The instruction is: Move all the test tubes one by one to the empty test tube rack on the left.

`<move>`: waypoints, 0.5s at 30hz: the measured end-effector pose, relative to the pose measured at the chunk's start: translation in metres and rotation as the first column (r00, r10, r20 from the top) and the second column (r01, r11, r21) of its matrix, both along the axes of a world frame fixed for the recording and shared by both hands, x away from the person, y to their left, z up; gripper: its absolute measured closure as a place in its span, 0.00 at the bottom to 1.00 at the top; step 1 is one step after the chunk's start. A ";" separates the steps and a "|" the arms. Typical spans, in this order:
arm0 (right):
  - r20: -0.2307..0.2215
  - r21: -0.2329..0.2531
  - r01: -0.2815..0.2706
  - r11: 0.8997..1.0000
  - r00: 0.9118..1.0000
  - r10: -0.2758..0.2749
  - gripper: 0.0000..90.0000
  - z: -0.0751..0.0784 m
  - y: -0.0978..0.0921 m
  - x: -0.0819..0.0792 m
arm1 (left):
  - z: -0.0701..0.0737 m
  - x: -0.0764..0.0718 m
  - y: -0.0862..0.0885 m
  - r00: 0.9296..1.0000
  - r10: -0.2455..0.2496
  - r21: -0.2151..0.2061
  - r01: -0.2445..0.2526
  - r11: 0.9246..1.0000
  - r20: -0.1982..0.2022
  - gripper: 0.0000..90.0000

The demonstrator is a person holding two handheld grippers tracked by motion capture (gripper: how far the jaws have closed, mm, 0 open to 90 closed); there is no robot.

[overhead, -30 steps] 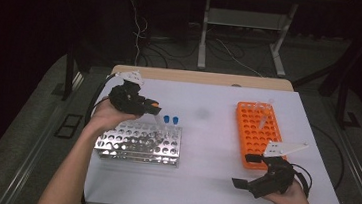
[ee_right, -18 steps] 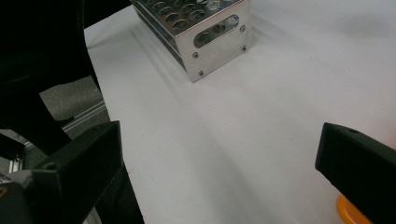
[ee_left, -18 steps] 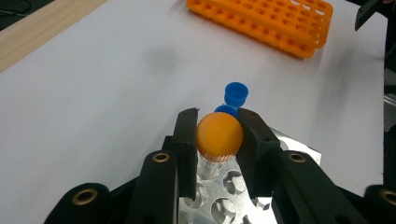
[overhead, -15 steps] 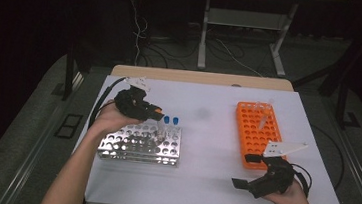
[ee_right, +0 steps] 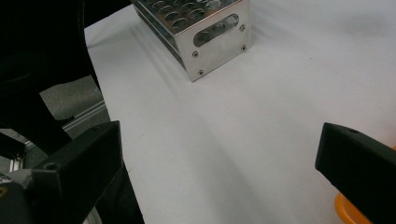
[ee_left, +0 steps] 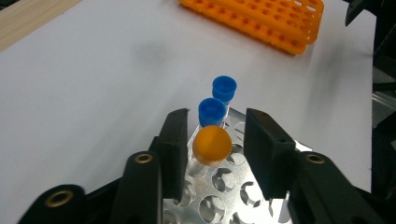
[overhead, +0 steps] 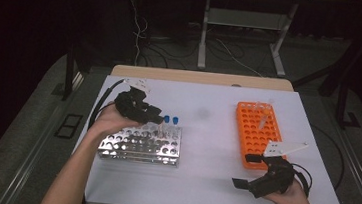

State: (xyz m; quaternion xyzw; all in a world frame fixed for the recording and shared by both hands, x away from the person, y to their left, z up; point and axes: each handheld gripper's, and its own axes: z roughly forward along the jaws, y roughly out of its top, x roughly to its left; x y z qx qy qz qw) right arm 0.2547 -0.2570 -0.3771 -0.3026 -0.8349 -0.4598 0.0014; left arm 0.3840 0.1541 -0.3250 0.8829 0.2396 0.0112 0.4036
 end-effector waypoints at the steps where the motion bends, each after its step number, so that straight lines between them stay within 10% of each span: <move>1: 0.000 0.000 0.001 1.000 1.000 -0.001 0.00 0.000 0.000 0.000 | 0.001 0.000 0.000 1.000 0.008 -0.004 -0.008 1.000 0.002 0.59; 15: -0.004 -0.006 0.022 1.000 1.000 -0.022 0.00 0.006 -0.006 0.003 | 0.016 -0.022 0.008 0.993 0.114 -0.045 -0.113 0.993 0.027 0.19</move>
